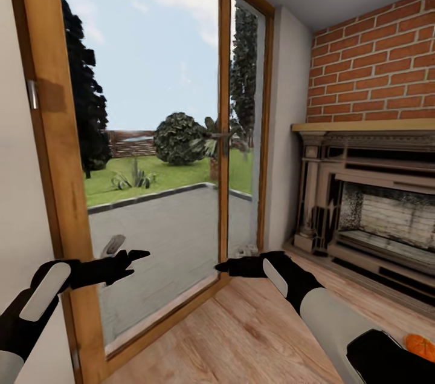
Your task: Place each of the two pumpkins and all three candles from the living room inside a cabinet in the living room (use any cabinet), then make sure every cabinet is closed, and position the cauldron so it is next to a table in the living room.
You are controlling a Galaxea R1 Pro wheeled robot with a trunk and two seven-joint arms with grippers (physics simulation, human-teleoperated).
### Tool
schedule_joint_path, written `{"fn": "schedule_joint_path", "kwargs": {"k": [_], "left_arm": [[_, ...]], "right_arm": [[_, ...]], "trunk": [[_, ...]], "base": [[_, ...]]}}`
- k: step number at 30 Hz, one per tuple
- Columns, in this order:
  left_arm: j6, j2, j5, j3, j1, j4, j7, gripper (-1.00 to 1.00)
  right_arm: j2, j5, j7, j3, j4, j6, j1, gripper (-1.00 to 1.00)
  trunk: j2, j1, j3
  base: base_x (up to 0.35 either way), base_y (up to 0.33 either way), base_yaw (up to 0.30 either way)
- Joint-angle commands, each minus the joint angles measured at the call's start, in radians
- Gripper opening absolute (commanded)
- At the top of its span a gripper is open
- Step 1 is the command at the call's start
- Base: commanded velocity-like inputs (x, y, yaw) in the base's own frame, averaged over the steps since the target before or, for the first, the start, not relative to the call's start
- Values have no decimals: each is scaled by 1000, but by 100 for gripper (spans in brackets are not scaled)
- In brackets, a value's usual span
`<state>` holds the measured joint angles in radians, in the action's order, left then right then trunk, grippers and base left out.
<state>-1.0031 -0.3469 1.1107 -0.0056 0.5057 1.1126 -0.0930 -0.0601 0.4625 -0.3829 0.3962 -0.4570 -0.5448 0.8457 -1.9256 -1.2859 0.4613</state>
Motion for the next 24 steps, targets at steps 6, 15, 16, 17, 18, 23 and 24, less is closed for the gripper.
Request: {"fn": "schedule_joint_path", "kwargs": {"k": [6, 15, 16, 17, 18, 23, 24], "left_arm": [[-2, -1, -9, -1, 0, 1, -10, 100], [-2, 0, -10, -1, 0, 1, -10, 100], [-2, 0, -10, -1, 0, 1, -10, 100], [-2, 0, -9, -1, 0, 1, -10, 100], [-2, 0, -9, -1, 0, 1, -10, 100], [-2, 0, -9, -1, 0, 1, -10, 100], [-2, 0, -10, -1, 0, 1, -10, 100]], "right_arm": [[0, 2, 0, 3, 0, -3, 1, 100], [0, 2, 0, 3, 0, -3, 1, 100], [0, 2, 0, 3, 0, -3, 1, 100], [0, 2, 0, 3, 0, -3, 1, 100], [0, 2, 0, 3, 0, -3, 1, 100], [0, 2, -1, 3, 0, -3, 1, 100], [1, 3, -1, 3, 0, -3, 1, 100]], "trunk": [[-1, 0, -5], [-1, 0, -14], [-1, 0, -15], [-1, 0, -16], [-1, 0, -17], [-1, 0, -22], [-1, 0, -23]], "base": [[2, 3, -242], [0, 0, -242], [0, 0, -242], [0, 0, -242], [0, 0, -242], [0, 0, -242], [0, 0, -242]]}}
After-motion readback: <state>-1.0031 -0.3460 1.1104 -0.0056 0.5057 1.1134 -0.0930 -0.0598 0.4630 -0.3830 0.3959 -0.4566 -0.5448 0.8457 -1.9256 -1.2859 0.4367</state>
